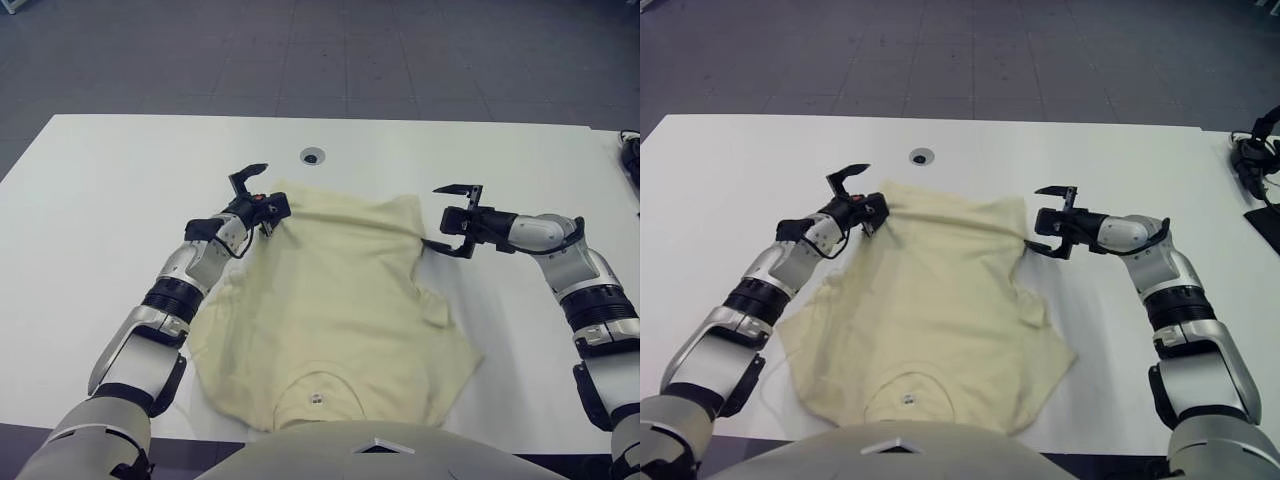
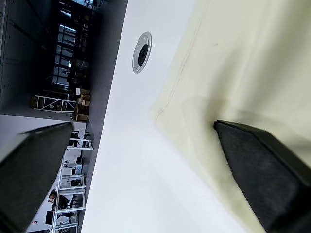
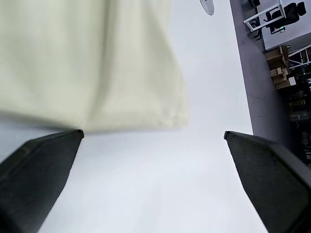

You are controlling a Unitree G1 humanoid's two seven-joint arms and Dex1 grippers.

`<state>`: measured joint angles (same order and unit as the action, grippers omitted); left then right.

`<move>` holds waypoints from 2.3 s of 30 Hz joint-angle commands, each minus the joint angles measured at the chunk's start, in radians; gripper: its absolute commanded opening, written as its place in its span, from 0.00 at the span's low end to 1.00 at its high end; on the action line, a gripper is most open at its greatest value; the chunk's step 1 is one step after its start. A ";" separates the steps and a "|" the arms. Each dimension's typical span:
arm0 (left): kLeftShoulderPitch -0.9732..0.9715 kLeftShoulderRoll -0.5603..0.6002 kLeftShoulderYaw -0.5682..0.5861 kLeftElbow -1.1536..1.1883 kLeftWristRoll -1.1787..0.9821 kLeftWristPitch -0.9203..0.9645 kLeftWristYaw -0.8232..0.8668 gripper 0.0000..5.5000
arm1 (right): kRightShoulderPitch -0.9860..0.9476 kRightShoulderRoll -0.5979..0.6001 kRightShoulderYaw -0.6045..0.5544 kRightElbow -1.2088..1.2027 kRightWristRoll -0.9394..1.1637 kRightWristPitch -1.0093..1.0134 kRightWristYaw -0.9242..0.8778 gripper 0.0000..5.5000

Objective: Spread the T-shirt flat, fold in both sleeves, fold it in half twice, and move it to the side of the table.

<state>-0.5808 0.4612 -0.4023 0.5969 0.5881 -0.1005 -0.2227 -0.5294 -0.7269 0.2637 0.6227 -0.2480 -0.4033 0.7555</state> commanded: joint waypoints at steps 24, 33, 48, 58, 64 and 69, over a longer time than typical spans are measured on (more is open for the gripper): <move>0.273 0.066 0.379 -0.667 -0.217 0.009 0.080 0.98 | 0.026 0.153 0.053 -0.073 -0.047 -0.057 -0.074 0.98; 0.677 -0.002 0.582 -1.129 -0.327 0.161 0.035 0.98 | 0.049 0.087 0.098 -0.012 -0.226 -0.104 -0.252 0.98; 1.016 -0.241 0.553 -1.301 -0.482 0.219 0.059 0.98 | 0.004 0.165 -0.143 -0.166 0.252 -0.185 -0.267 0.98; 1.415 -0.500 0.514 -1.328 -0.902 0.273 0.058 0.98 | 0.253 0.154 -0.393 -0.586 0.483 0.066 -0.316 0.98; 1.402 -0.511 0.529 -1.262 -0.992 0.376 0.100 0.90 | 0.291 0.163 -0.421 -0.655 0.462 0.108 -0.327 0.98; 1.343 -0.511 0.539 -1.213 -0.991 0.428 0.145 0.76 | 0.302 0.162 -0.436 -0.682 0.456 0.126 -0.327 0.98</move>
<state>0.7865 -0.0537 0.1284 -0.6448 -0.3975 0.2971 -0.1010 -0.2410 -0.5633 -0.1564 -0.0431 0.2195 -0.2907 0.4275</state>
